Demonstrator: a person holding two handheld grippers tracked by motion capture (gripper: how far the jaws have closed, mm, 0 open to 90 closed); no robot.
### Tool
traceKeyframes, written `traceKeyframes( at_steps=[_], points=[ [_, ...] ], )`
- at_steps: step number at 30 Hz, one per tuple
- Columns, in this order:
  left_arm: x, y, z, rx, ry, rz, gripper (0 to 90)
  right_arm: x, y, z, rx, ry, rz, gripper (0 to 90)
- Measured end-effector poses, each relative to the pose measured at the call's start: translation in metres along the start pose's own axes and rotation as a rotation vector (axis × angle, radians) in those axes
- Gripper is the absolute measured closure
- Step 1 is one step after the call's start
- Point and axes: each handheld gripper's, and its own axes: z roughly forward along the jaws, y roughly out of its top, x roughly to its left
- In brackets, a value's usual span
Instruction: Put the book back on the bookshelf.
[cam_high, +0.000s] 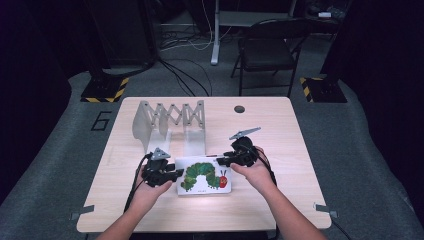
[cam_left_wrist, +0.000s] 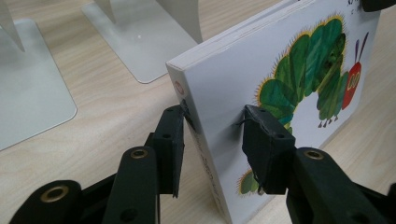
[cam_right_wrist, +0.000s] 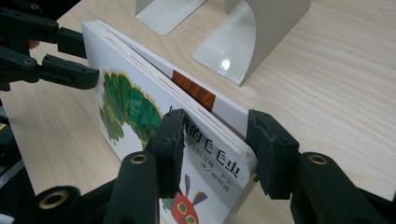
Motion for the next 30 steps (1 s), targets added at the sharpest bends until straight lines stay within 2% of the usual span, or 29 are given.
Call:
traceKeyframes(
  at_steps=[4,6,7,8,14,18,19,22,25,27,28,30],
  points=[
    [-0.001,-0.001,-0.005,-0.015,0.001,0.018,60.1,0.003,0.0,-0.003,-0.015,-0.003,-0.012,56.6],
    [-0.002,-0.002,-0.007,-0.03,0.002,0.011,60.7,0.004,-0.001,-0.003,-0.026,-0.001,-0.03,56.3],
    [-0.001,-0.002,-0.01,-0.013,-0.005,0.03,61.2,0.006,-0.001,-0.004,-0.027,-0.003,-0.026,55.9],
    [-0.002,-0.003,-0.011,-0.022,-0.006,0.027,61.5,0.007,-0.001,-0.005,-0.024,-0.004,-0.021,55.3],
    [-0.009,-0.011,-0.019,-0.044,0.007,0.058,62.3,0.017,-0.005,-0.007,-0.046,-0.018,-0.079,53.9],
    [-0.014,-0.014,-0.022,-0.062,0.011,0.069,62.7,0.021,-0.01,-0.011,-0.053,-0.012,-0.082,53.2],
    [-0.014,-0.014,-0.023,-0.054,0.011,0.079,62.8,0.021,-0.011,-0.012,-0.05,-0.008,-0.089,52.9],
    [-0.017,-0.016,-0.025,-0.057,-0.001,0.093,61.1,0.022,-0.013,-0.013,-0.064,-0.006,-0.104,51.6],
    [-0.018,-0.017,-0.027,-0.05,-0.012,0.101,60.0,0.024,-0.014,-0.014,-0.064,-0.005,-0.097,50.5],
    [-0.019,-0.019,-0.028,-0.055,-0.022,0.101,58.8,0.024,-0.015,-0.015,-0.063,-0.006,-0.127,49.8],
    [-0.019,-0.018,-0.029,-0.05,-0.024,0.113,58.3,0.026,-0.015,-0.015,-0.061,-0.009,-0.121,49.8],
    [-0.019,-0.019,-0.029,-0.049,-0.036,0.108,57.3,0.027,-0.017,-0.017,-0.05,-0.005,-0.12,49.7]
  ],
)
